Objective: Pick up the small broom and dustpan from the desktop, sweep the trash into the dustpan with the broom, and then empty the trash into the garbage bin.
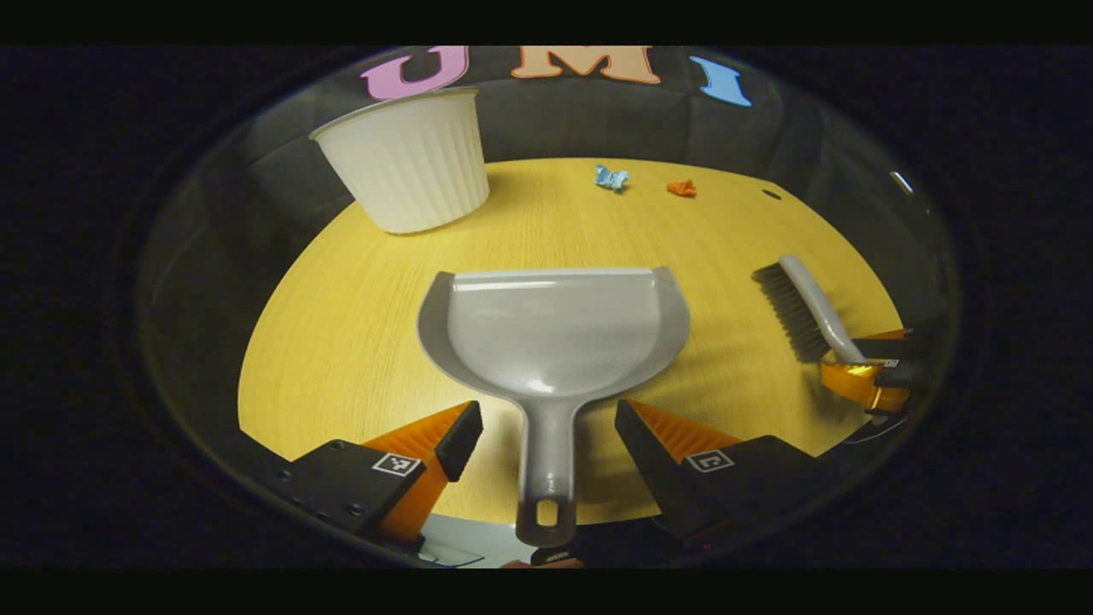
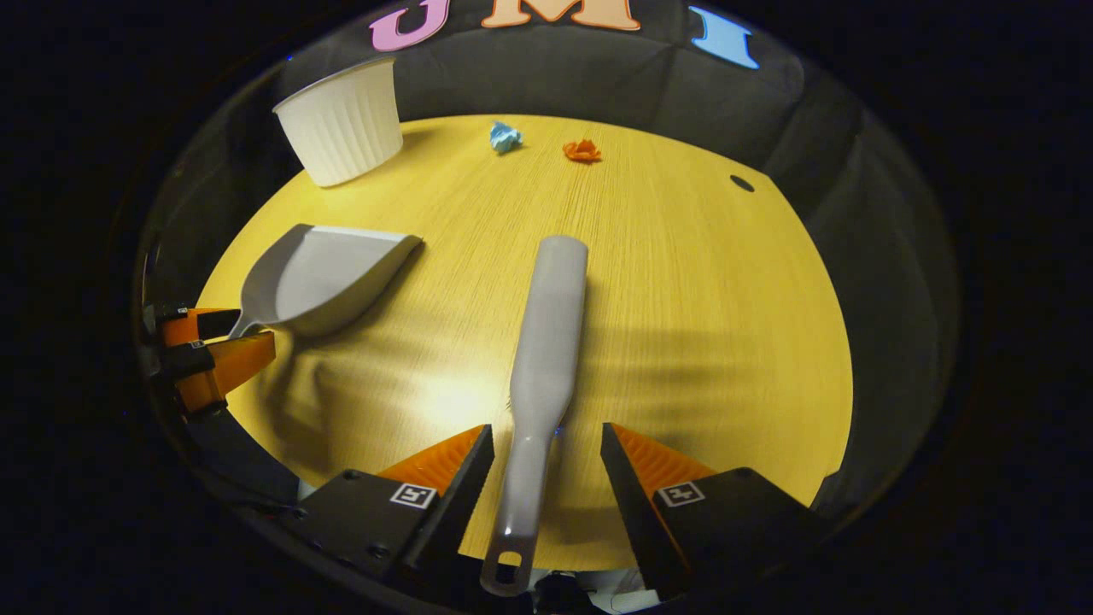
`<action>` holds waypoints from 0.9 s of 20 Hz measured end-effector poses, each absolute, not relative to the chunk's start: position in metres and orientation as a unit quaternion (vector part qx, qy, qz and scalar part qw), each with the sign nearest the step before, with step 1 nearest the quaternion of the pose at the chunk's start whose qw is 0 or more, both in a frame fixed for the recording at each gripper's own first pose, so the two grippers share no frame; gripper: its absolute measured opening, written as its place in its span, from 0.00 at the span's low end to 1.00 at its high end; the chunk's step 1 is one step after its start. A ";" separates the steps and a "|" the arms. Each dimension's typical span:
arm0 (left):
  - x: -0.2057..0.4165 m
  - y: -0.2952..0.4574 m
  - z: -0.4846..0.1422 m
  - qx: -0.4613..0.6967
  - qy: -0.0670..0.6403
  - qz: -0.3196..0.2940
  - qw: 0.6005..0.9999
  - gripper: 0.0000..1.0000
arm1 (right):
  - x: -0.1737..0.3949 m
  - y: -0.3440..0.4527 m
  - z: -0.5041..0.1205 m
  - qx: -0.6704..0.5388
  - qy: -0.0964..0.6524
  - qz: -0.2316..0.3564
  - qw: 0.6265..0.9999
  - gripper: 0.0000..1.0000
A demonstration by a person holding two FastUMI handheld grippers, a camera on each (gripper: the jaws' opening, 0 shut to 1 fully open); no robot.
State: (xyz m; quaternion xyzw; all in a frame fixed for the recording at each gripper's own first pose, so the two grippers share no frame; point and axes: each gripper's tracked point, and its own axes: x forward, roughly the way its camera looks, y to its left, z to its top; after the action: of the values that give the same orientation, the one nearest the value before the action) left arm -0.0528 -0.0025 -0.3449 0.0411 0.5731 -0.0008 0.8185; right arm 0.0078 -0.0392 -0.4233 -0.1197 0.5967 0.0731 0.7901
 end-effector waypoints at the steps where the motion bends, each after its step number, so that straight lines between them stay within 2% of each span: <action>1: -0.056 -0.003 -0.348 0.040 0.580 -0.002 0.813 0.96 | 0.006 -0.039 -0.427 -0.122 0.603 0.073 0.785 0.72; 2: -0.060 -0.004 -0.351 0.040 0.591 -0.004 0.805 0.96 | 0.004 -0.040 -0.430 -0.124 0.611 0.072 0.778 0.67; 3: -0.064 -0.004 -0.353 0.038 0.600 -0.008 0.799 0.95 | 0.003 -0.039 -0.431 -0.125 0.618 0.073 0.773 0.55; 5: -0.064 -0.004 -0.357 0.035 0.607 -0.010 0.794 0.87 | 0.000 -0.037 -0.435 -0.119 0.633 0.081 0.761 0.52; 6: -0.062 -0.002 -0.358 0.035 0.607 -0.006 0.794 0.75 | -0.002 -0.036 -0.436 -0.113 0.641 0.078 0.755 0.48; 7: -0.061 -0.002 -0.361 0.031 0.606 -0.006 0.795 0.66 | -0.002 -0.037 -0.437 -0.113 0.646 0.083 0.750 0.30; 8: -0.064 -0.005 -0.360 0.023 0.613 -0.008 0.790 0.45 | -0.003 -0.035 -0.437 -0.113 0.650 0.092 0.746 0.29; 9: -0.067 -0.006 -0.360 0.021 0.621 -0.012 0.784 0.34 | -0.004 -0.035 -0.438 -0.116 0.651 0.095 0.744 0.24; 10: -0.072 -0.006 -0.359 0.026 0.635 -0.016 0.772 0.32 | -0.004 -0.036 -0.438 -0.116 0.648 0.099 0.746 0.23; 13: -0.063 -0.004 -0.351 0.035 0.619 -0.045 0.784 0.25 | 0.006 -0.031 -0.428 -0.097 0.637 0.102 0.758 0.17; 15: -0.054 -0.005 -0.346 0.036 0.601 -0.057 0.797 0.24 | 0.021 -0.029 -0.413 -0.085 0.619 0.103 0.774 0.17; 17: -0.039 -0.006 -0.339 0.041 0.585 -0.072 0.807 0.21 | 0.052 -0.033 -0.395 -0.090 0.597 0.101 0.790 0.17; 18: -0.030 -0.008 -0.340 0.039 0.576 -0.075 0.813 0.23 | 0.075 -0.038 -0.383 -0.097 0.579 0.095 0.804 0.17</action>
State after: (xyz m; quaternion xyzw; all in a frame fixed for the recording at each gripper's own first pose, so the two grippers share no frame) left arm -0.0295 -0.0083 -0.3395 0.0387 0.5758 -0.0755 0.8132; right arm 0.0748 -0.0380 -0.3833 -0.0968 0.5786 0.0954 0.8042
